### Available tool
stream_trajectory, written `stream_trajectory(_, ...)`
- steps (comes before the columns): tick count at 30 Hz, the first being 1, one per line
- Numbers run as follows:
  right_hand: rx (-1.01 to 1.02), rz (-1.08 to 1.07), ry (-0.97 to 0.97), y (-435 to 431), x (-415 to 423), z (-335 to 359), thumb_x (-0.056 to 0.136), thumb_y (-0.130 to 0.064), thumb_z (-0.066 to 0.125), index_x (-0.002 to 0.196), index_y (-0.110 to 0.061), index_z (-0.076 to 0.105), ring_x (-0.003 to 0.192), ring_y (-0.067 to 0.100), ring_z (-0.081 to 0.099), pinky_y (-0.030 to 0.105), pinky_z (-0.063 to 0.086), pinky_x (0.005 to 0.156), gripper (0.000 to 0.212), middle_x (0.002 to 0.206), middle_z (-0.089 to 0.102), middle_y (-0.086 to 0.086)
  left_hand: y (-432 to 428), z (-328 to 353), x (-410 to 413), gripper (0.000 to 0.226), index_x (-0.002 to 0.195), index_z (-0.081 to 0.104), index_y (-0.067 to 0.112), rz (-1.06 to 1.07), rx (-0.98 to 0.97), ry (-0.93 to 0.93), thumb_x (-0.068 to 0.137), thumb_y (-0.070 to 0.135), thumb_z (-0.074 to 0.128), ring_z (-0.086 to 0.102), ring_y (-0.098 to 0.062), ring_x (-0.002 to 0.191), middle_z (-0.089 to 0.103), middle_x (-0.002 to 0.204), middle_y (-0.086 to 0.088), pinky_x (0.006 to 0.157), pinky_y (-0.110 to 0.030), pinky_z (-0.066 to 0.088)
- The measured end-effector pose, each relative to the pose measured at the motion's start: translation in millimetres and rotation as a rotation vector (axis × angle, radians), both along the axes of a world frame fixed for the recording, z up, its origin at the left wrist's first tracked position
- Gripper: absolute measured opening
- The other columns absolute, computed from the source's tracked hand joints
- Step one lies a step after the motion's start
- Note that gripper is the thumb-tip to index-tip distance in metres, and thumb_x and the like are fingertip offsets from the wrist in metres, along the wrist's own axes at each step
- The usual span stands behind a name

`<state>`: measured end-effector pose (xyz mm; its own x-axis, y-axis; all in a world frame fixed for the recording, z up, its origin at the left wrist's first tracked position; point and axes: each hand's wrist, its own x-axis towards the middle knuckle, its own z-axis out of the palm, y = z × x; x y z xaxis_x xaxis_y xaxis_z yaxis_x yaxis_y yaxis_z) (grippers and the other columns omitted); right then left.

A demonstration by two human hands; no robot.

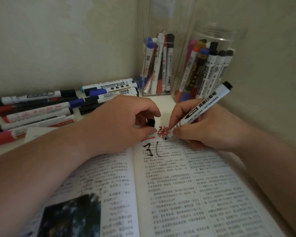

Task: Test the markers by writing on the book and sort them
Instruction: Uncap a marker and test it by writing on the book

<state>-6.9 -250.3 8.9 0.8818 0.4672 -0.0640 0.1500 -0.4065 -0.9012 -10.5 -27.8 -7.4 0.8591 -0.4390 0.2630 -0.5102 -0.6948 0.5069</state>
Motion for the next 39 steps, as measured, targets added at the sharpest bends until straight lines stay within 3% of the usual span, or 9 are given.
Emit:
stream_trajectory(7, -0.074, -0.018, -0.012, 2.0, 1.2, -3.3, 0.086, 0.001, 0.073, 0.082, 0.004, 0.066, 0.035, 0.012, 0.04, 0.019, 0.033, 0.037, 0.009, 0.046, 0.051, 0.0, 0.7, -0.8, 1.1, 0.023, 0.107, 0.068, 0.039, -0.012, 0.02, -0.032, 0.084, 0.04, 0.071, 0.057, 0.014, 0.092, 0.063, 0.091, 0.031, 0.078, -0.005, 0.044)
stream_trajectory(11, -0.019, 0.013, 0.059, 0.3, 3.3, -1.5, 0.082, 0.0, 0.076, 0.079, 0.006, 0.064, 0.034, 0.016, 0.039, 0.019, 0.034, 0.037, 0.014, 0.047, 0.05, 0.007, 0.7, -1.1, 1.7, 0.022, 0.104, 0.07, 0.036, -0.025, 0.039, -0.05, 0.083, 0.042, 0.071, 0.056, 0.01, 0.092, 0.064, 0.091, 0.027, 0.078, -0.005, 0.041)
stream_trajectory(19, -0.07, 0.106, 0.039, -2.4, -0.2, 1.3, 0.083, 0.006, 0.075, 0.078, 0.005, 0.069, 0.039, 0.018, 0.046, 0.023, 0.04, 0.041, 0.008, 0.054, 0.057, 0.012, 0.4, -1.9, 2.0, 0.02, 0.103, 0.07, 0.039, -0.071, 0.08, -0.055, 0.084, 0.042, 0.073, 0.056, 0.008, 0.093, 0.062, 0.091, 0.026, 0.078, -0.005, 0.041)
stream_trajectory(23, -0.021, 0.092, 0.051, -3.5, -0.3, 2.2, 0.074, -0.005, 0.075, 0.073, 0.003, 0.067, 0.039, 0.014, 0.045, 0.02, 0.036, 0.04, 0.011, 0.051, 0.056, 0.007, -0.4, -0.9, 2.4, 0.02, 0.104, 0.072, 0.041, -0.092, 0.063, -0.053, 0.084, 0.039, 0.073, 0.059, 0.005, 0.092, 0.063, 0.09, 0.025, 0.078, -0.005, 0.041)
stream_trajectory(30, -0.171, 0.008, -0.082, -1.8, 3.6, 5.8, 0.084, -0.001, 0.073, 0.076, 0.006, 0.067, 0.041, 0.001, 0.049, 0.012, 0.037, 0.042, 0.012, 0.048, 0.054, -0.008, -1.3, -0.8, 1.3, 0.021, 0.107, 0.072, 0.041, -0.103, 0.067, -0.058, 0.086, 0.039, 0.069, 0.057, 0.006, 0.092, 0.062, 0.089, 0.024, 0.079, -0.005, 0.04)
stream_trajectory(39, -0.164, 0.105, 0.028, -6.6, 1.0, 7.4, 0.082, 0.009, 0.07, 0.076, 0.014, 0.06, 0.041, 0.007, 0.046, 0.015, 0.038, 0.042, 0.012, 0.049, 0.05, 0.001, -0.6, -0.7, 2.5, 0.022, 0.109, 0.071, 0.041, -0.096, 0.096, -0.074, 0.087, 0.041, 0.069, 0.056, 0.01, 0.093, 0.061, 0.092, 0.027, 0.079, -0.003, 0.038)
